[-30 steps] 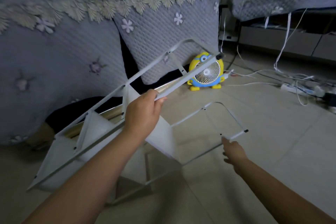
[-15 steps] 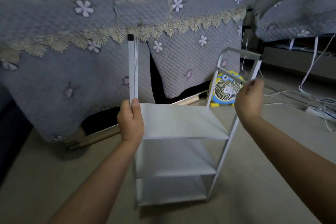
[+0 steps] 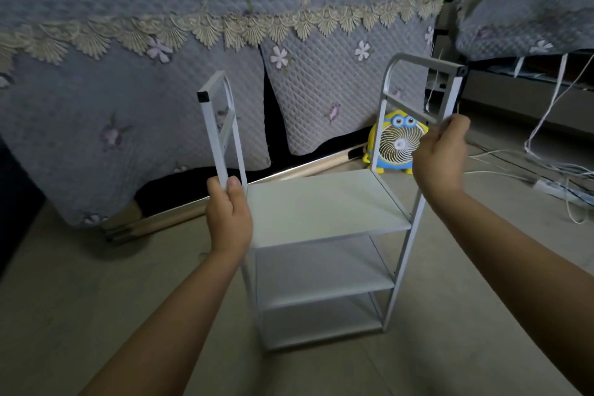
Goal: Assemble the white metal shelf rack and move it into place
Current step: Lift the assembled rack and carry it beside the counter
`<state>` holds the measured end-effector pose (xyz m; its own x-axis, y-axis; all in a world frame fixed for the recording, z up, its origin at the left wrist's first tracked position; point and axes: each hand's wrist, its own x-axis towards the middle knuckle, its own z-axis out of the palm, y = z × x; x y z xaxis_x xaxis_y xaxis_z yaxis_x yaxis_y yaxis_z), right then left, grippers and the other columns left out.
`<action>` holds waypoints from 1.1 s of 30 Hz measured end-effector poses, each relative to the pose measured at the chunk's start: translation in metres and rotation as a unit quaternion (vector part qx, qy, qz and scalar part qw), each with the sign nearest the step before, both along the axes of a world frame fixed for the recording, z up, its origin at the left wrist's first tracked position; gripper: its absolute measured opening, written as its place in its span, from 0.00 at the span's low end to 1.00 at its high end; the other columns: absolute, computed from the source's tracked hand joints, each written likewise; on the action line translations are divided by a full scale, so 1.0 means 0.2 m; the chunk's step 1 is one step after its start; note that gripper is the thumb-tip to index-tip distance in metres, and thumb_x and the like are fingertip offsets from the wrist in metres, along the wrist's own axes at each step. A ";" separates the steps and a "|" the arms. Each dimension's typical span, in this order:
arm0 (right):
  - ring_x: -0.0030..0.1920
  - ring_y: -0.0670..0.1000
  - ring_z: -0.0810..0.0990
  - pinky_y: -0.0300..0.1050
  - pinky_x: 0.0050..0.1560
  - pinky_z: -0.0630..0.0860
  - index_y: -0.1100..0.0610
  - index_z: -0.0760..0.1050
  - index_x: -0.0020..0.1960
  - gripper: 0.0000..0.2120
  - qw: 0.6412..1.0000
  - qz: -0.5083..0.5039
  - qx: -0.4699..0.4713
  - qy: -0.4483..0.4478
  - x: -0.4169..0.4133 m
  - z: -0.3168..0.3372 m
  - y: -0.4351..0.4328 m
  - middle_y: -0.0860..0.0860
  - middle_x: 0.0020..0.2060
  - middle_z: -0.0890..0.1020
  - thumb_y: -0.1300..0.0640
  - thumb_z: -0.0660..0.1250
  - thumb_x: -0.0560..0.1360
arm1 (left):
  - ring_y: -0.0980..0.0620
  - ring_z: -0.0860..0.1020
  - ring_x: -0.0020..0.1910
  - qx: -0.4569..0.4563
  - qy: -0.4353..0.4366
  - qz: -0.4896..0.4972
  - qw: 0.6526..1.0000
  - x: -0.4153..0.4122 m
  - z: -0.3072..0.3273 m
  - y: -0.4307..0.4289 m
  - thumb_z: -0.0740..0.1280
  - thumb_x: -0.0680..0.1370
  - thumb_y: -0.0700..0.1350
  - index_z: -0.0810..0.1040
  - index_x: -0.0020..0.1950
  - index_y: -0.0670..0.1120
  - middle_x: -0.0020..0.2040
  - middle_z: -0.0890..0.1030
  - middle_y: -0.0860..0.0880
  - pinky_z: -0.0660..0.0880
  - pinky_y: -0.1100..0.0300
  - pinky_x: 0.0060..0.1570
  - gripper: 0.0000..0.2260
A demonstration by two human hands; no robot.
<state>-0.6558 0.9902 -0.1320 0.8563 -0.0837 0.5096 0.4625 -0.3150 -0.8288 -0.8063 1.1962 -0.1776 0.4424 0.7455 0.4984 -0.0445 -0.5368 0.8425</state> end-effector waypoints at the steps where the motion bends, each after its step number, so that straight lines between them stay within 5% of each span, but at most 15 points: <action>1: 0.38 0.54 0.68 0.42 0.37 0.59 0.59 0.59 0.50 0.01 1.000 0.000 0.006 0.003 -0.01 -0.01 0.00 0.55 0.36 0.68 0.63 0.50 0.80 | 0.57 0.65 0.27 -0.004 -0.001 0.005 1.000 -0.01 0.00 -0.01 0.52 0.77 0.50 0.63 0.46 0.41 0.30 0.67 0.53 0.61 0.64 0.27 0.12; 6: 0.30 0.47 0.65 0.42 0.33 0.54 0.60 0.56 0.48 0.04 1.000 0.012 0.018 0.005 -0.10 -0.04 -0.02 0.50 0.31 0.65 0.62 0.50 0.81 | 0.56 0.65 0.28 -0.035 -0.017 0.053 0.998 -0.05 -0.02 -0.05 0.54 0.82 0.40 0.62 0.46 0.40 0.30 0.66 0.52 0.61 0.66 0.27 0.06; 14: 0.31 0.43 0.65 0.39 0.36 0.57 0.58 0.59 0.52 0.04 0.999 0.033 0.024 -0.028 -0.21 -0.10 -0.04 0.43 0.33 0.63 0.64 0.50 0.80 | 0.59 0.65 0.29 -0.049 -0.023 0.083 0.995 -0.15 -0.09 -0.09 0.54 0.82 0.39 0.63 0.46 0.41 0.32 0.66 0.54 0.63 0.73 0.26 0.06; 19: 0.38 0.52 0.66 0.39 0.38 0.59 0.71 0.63 0.57 0.10 0.998 0.046 0.015 -0.043 -0.27 -0.12 -0.01 0.56 0.39 0.67 0.66 0.50 0.79 | 0.60 0.65 0.31 -0.062 -0.023 0.104 0.992 -0.20 -0.11 -0.06 0.53 0.82 0.41 0.63 0.47 0.43 0.33 0.65 0.54 0.61 0.65 0.27 0.05; 25: 0.36 0.50 0.65 0.42 0.36 0.60 0.69 0.63 0.58 0.10 0.997 0.068 0.024 -0.040 -0.29 -0.14 0.00 0.53 0.36 0.67 0.67 0.51 0.79 | 0.56 0.65 0.29 -0.052 -0.013 0.076 0.996 -0.24 -0.14 -0.01 0.54 0.82 0.42 0.64 0.45 0.41 0.31 0.66 0.52 0.59 0.60 0.33 0.07; 29: 0.31 0.44 0.62 0.42 0.35 0.59 0.59 0.64 0.47 0.02 0.998 0.055 0.024 -0.012 -0.26 -0.11 -0.04 0.46 0.31 0.63 0.64 0.54 0.78 | 0.50 0.69 0.32 -0.044 -0.032 0.043 0.998 -0.24 -0.11 -0.02 0.54 0.77 0.51 0.66 0.45 0.41 0.33 0.70 0.51 0.65 0.59 0.35 0.13; 33: 0.37 0.48 0.62 0.39 0.39 0.57 0.49 0.56 0.34 0.14 0.997 -0.002 -0.020 -0.080 -0.22 -0.06 -0.06 0.43 0.33 0.60 0.58 0.57 0.75 | 0.49 0.73 0.42 -0.014 -0.087 0.018 0.996 -0.21 -0.03 -0.01 0.53 0.75 0.55 0.70 0.53 0.35 0.44 0.74 0.45 0.67 0.62 0.42 0.23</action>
